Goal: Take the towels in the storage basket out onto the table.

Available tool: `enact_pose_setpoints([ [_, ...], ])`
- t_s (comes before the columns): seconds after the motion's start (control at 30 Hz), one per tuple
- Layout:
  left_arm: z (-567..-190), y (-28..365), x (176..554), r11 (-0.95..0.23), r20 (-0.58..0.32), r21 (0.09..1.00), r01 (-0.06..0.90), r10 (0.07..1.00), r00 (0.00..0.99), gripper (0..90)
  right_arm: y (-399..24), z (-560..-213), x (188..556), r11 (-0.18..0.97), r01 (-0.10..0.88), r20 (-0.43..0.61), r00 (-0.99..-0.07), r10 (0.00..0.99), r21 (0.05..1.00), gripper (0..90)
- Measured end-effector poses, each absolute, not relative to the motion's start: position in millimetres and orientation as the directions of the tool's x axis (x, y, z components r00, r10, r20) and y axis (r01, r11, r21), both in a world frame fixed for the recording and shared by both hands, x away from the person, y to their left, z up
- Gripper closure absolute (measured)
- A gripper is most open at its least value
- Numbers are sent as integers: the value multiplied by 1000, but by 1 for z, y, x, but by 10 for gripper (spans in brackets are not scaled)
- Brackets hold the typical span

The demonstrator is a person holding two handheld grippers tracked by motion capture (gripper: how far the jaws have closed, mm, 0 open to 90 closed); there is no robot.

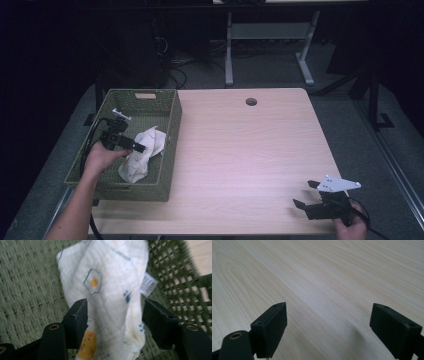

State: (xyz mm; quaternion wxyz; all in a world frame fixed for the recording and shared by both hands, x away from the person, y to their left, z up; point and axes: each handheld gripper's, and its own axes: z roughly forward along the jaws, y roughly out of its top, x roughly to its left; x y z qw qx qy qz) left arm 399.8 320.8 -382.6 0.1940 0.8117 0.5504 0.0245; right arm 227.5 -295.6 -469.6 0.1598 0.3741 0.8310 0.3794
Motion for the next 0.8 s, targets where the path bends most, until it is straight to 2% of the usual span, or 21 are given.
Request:
enact_pose_setpoints([
  [0.2, -389, 320, 402, -350, -164, 297, 888, 898, 409, 469, -295, -469, 227, 430, 504, 21, -667, 745, 749, 140],
  [0.33, -398, 312, 402, -416, -115, 241, 877, 885, 451, 531, -296, -469, 227, 431, 500, 18, -668, 744, 751, 140],
  [0.57, -404, 314, 401, -399, -118, 231, 887, 894, 433, 688, -296, -470, 227, 432, 499, 17, -669, 743, 751, 140],
  [0.8, -405, 316, 401, -389, -122, 228, 893, 898, 422, 736, -297, -470, 227, 429, 496, 19, -670, 742, 755, 140],
])
